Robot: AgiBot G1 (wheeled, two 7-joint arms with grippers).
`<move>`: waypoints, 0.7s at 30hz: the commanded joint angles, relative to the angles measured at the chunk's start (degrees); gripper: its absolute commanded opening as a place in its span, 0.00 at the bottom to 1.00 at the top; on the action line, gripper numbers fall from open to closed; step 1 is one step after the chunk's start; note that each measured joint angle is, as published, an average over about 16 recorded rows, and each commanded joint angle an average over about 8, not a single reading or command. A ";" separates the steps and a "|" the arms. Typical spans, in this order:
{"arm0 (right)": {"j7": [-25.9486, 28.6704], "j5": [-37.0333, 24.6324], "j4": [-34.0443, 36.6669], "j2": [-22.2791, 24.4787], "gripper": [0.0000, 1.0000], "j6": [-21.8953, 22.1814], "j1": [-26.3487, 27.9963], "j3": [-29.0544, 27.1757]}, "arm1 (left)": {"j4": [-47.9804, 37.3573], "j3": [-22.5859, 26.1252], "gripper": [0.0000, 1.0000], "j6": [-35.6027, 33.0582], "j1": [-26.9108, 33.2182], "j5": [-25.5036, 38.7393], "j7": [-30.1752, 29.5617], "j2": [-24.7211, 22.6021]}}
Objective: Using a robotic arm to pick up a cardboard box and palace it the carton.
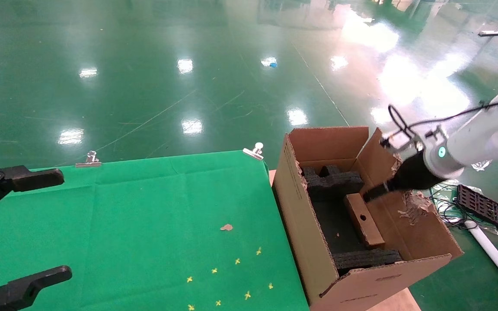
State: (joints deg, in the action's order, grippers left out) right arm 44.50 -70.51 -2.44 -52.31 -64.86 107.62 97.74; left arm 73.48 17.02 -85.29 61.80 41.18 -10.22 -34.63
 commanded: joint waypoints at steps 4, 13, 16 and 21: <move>-2.68 0.23 -1.02 -0.01 1.00 -0.62 5.75 -0.30 | 0.00 0.02 1.00 0.01 0.00 -0.01 0.01 0.01; -7.71 1.16 -4.19 1.29 1.00 -2.09 17.54 -1.42 | 0.00 0.04 1.00 0.02 0.01 -0.03 0.02 0.02; -8.44 1.51 -5.57 2.11 1.00 -2.89 19.88 -1.77 | 0.00 0.05 1.00 0.02 0.01 -0.04 0.03 0.02; -8.72 1.63 -7.56 2.99 1.00 -2.99 21.00 -1.91 | 0.00 0.06 1.00 0.03 0.01 -0.04 0.03 0.03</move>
State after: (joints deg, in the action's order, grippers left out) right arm 35.75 -68.98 -9.95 -49.48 -67.63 128.19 95.74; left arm 73.47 17.08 -85.26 61.81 41.14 -10.19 -34.60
